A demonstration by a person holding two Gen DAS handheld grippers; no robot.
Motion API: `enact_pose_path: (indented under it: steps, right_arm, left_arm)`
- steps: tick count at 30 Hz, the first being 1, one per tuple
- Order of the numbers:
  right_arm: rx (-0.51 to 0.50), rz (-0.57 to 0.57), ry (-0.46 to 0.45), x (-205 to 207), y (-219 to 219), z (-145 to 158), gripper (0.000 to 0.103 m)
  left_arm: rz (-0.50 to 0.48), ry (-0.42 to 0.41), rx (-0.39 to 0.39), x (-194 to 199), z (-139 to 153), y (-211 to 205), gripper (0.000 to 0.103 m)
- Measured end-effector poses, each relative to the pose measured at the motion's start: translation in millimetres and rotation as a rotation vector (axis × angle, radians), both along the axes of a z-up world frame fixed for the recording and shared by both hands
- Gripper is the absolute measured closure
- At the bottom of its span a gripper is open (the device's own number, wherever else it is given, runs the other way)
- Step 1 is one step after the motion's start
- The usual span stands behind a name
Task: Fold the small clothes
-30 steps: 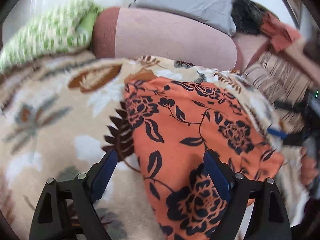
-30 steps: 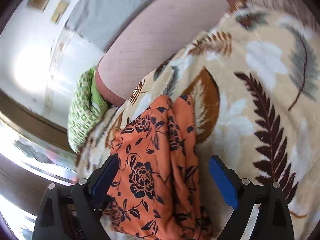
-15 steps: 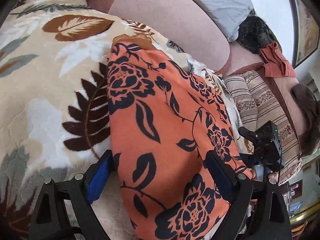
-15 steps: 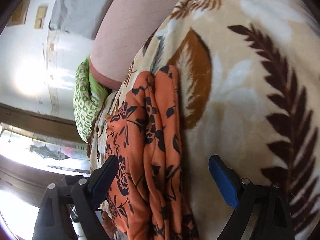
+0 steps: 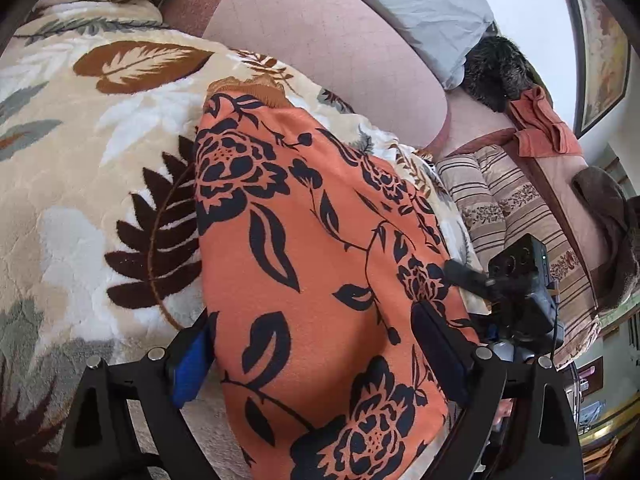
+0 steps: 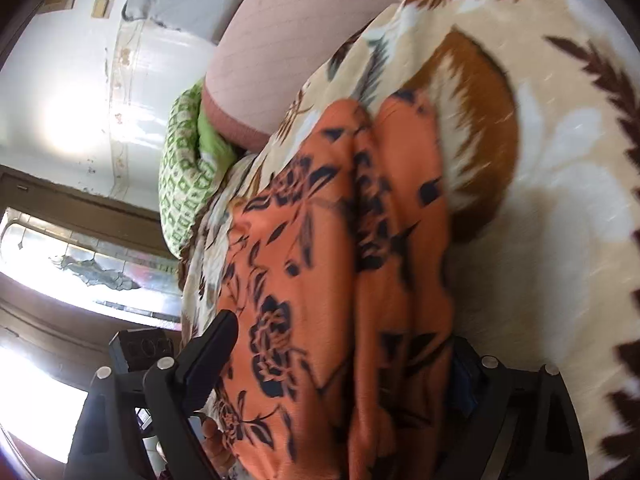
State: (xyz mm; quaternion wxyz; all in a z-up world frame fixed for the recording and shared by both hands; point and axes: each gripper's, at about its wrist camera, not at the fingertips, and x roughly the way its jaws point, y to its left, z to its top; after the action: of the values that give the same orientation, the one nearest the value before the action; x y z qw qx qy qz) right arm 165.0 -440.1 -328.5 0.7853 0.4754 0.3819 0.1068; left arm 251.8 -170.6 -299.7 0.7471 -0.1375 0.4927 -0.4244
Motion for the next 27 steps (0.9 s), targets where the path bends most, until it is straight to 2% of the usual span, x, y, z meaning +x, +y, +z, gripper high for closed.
enact_pose_path:
  steps: [3,4,6,9,12,17,20,22,27]
  right_arm:
    - [-0.095,0.008,0.039,4.1,16.5,4.7,0.030]
    - [-0.129,0.010,0.052,4.3,20.0,6.1,0.038]
    - [-0.143,0.002,0.066,2.7,19.6,5.0,0.045]
    - [-0.100,-0.010,0.060,0.2,14.6,-0.6,0.047]
    - [-0.114,-0.009,0.051,1.9,17.1,0.0,0.047]
    - [-0.089,-0.015,0.030,-0.8,15.0,-3.8,0.047]
    - [-0.120,-0.012,0.022,-0.8,21.4,1.7,0.053]
    - [-0.154,-0.009,0.015,-1.4,26.4,9.5,0.060]
    - [-0.194,-0.009,-0.012,-7.1,34.2,29.1,0.063]
  left_arm:
    - [-0.011,0.017,0.027,4.0,-8.7,2.5,0.016]
    - [-0.008,0.024,0.016,5.5,-9.1,5.1,0.018]
    - [0.010,0.056,-0.027,9.4,-9.0,9.8,0.018]
    - [0.013,0.056,-0.029,9.1,-11.8,8.4,0.023]
    - [0.015,0.014,-0.009,4.4,-9.3,3.9,0.030]
    - [0.032,-0.005,-0.023,3.2,-4.7,5.2,0.047]
    - [0.037,-0.027,-0.014,2.5,-0.8,5.5,0.055]
    - [0.038,-0.040,-0.012,1.7,3.4,7.5,0.058]
    - [0.043,-0.061,-0.022,-1.2,14.5,18.3,0.060]
